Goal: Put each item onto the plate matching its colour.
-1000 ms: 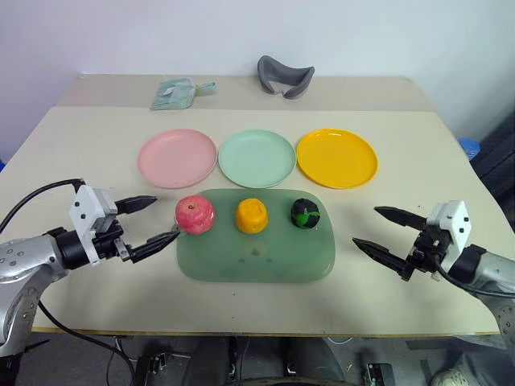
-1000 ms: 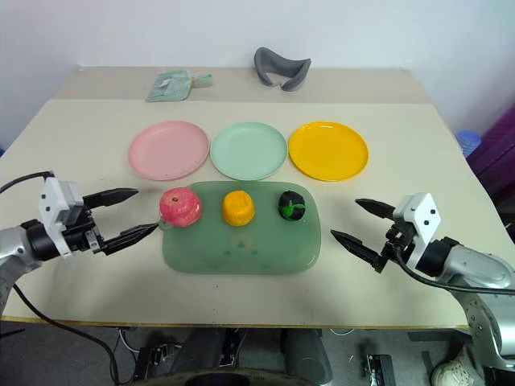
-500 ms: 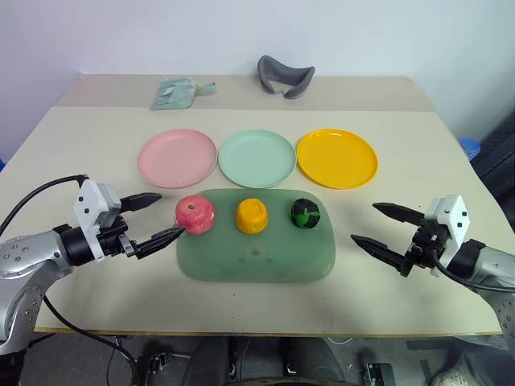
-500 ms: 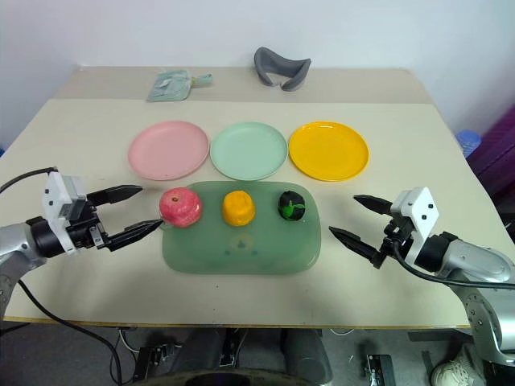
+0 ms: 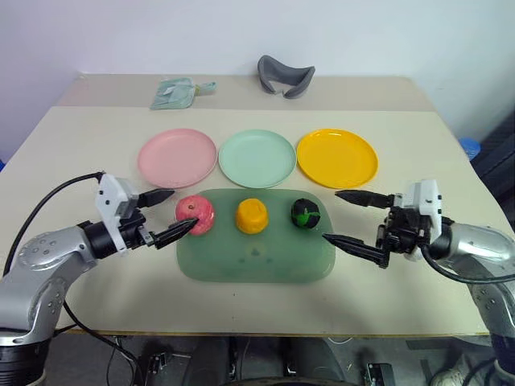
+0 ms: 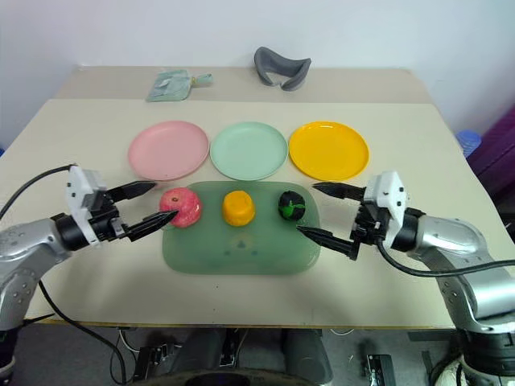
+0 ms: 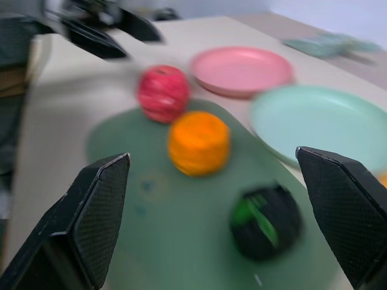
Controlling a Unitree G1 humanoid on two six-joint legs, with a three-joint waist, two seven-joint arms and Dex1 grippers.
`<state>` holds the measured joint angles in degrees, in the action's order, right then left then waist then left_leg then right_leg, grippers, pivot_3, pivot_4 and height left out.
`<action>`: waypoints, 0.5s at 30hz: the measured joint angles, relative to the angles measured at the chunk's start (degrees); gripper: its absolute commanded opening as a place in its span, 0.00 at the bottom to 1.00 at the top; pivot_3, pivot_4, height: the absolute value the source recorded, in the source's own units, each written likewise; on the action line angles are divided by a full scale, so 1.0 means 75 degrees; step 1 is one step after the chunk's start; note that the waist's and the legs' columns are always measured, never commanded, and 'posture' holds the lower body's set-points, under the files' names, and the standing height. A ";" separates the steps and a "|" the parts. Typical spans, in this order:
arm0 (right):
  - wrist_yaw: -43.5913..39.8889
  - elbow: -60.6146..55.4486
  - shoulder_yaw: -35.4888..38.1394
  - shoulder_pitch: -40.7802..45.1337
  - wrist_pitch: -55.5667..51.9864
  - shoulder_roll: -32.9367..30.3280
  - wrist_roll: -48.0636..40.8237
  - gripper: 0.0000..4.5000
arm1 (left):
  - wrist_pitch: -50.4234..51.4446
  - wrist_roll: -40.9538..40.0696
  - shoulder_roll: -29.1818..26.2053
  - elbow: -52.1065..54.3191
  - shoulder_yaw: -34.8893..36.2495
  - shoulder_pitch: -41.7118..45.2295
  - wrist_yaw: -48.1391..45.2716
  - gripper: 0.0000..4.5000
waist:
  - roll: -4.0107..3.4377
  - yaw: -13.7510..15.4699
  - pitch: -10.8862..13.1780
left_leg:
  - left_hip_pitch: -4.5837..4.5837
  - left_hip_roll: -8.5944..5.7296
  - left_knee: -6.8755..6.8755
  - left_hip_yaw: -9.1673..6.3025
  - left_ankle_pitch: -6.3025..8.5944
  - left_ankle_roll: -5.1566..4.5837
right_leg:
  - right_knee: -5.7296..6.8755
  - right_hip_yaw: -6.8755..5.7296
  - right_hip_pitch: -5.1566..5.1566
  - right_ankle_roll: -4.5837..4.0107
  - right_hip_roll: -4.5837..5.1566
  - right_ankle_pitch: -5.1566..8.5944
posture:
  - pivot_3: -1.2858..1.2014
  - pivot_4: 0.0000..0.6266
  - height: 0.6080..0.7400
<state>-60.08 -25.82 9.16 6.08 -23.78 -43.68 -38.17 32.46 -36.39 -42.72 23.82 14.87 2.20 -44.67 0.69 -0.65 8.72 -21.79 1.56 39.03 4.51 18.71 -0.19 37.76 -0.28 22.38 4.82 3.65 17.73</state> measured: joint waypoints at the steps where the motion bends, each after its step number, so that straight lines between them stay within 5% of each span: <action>1: -0.0092 0.0001 -0.0123 0.0073 0.0010 0.0002 -0.0010 0.99 | 0.0039 0.0027 0.0034 0.0003 -0.0058 0.0066 0.0094 1.00 | 0.0001 0.0004 0.0000 | -0.0001 0.0000 0.0000 0.0000 0.0000 0.0000 | 0.0000 0.0000 0.0000 0.0000 0.0000 0.0000 | 0.52 0.24 1.00; 15: -0.0667 0.0414 -0.0769 0.0739 0.0405 0.0121 0.0320 0.99 | 0.0608 0.0767 0.0308 -0.0003 -0.0916 0.0441 0.1143 1.00 | 0.0002 -0.0007 0.0001 | -0.0003 0.0000 0.0001 0.0000 -0.0011 0.0020 | -0.0001 0.0000 0.0003 0.0000 0.0001 0.0000 | 0.52 0.24 1.00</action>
<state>-65.09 -22.71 3.39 11.63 -20.74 -42.77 -35.77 37.02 -30.64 -40.41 23.79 7.99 5.51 -36.10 0.70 -0.70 8.73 -21.81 1.57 39.04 4.50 18.63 -0.04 37.75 -0.28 22.41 4.82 3.66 17.72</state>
